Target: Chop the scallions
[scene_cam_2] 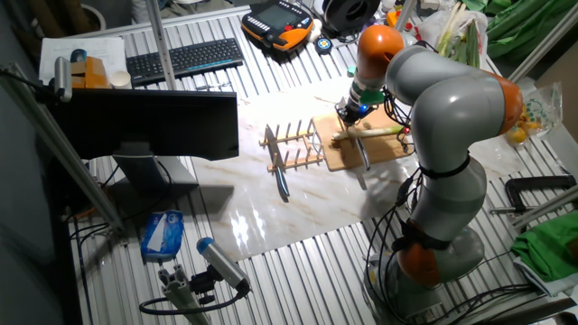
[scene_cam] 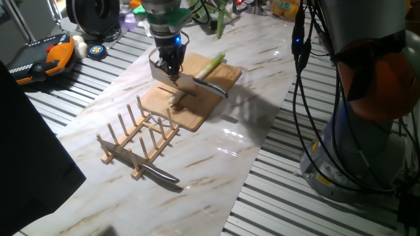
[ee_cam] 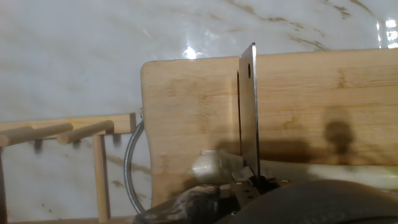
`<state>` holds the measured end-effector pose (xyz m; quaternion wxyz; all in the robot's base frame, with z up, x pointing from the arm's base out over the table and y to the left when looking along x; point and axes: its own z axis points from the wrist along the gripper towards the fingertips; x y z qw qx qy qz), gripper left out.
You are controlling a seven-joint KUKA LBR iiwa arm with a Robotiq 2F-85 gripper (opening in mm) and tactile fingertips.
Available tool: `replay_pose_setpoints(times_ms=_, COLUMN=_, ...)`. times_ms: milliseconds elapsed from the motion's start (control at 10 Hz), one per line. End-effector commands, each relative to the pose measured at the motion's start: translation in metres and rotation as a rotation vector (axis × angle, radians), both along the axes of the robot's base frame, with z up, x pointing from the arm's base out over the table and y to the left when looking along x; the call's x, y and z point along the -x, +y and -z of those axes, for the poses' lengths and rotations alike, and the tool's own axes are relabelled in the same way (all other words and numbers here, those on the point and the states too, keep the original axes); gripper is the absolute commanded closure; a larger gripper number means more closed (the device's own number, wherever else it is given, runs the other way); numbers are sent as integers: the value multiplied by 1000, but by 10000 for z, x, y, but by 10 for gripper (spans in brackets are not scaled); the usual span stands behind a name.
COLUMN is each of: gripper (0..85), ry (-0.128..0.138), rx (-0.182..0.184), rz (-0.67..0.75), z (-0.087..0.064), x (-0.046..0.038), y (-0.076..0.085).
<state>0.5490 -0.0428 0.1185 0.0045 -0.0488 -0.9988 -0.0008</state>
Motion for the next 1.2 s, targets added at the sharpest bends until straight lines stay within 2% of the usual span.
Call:
replay_pose_setpoints(times_ms=0, gripper=843, ry=1, rx=2, rz=2, z=6, x=1, y=-5)
replay_pose_setpoints(times_ms=200, gripper=843, ry=3, rx=11, rz=3, z=30, x=3, y=-35)
replay_pose_setpoints(times_ms=500, gripper=843, ry=1, rx=2, rz=-3, z=112, x=-3, y=-100)
replay_pose_setpoints(times_ms=700, gripper=843, ry=1, rx=-4, rz=-2, z=153, x=-11, y=-77)
replay_pose_setpoints(times_ms=900, gripper=843, ry=-17, rx=-4, rz=-1, z=310, x=26, y=-54)
replay_pose_setpoints(times_ms=1100, gripper=843, ry=-19, rx=-12, rz=-3, z=391, x=54, y=-60)
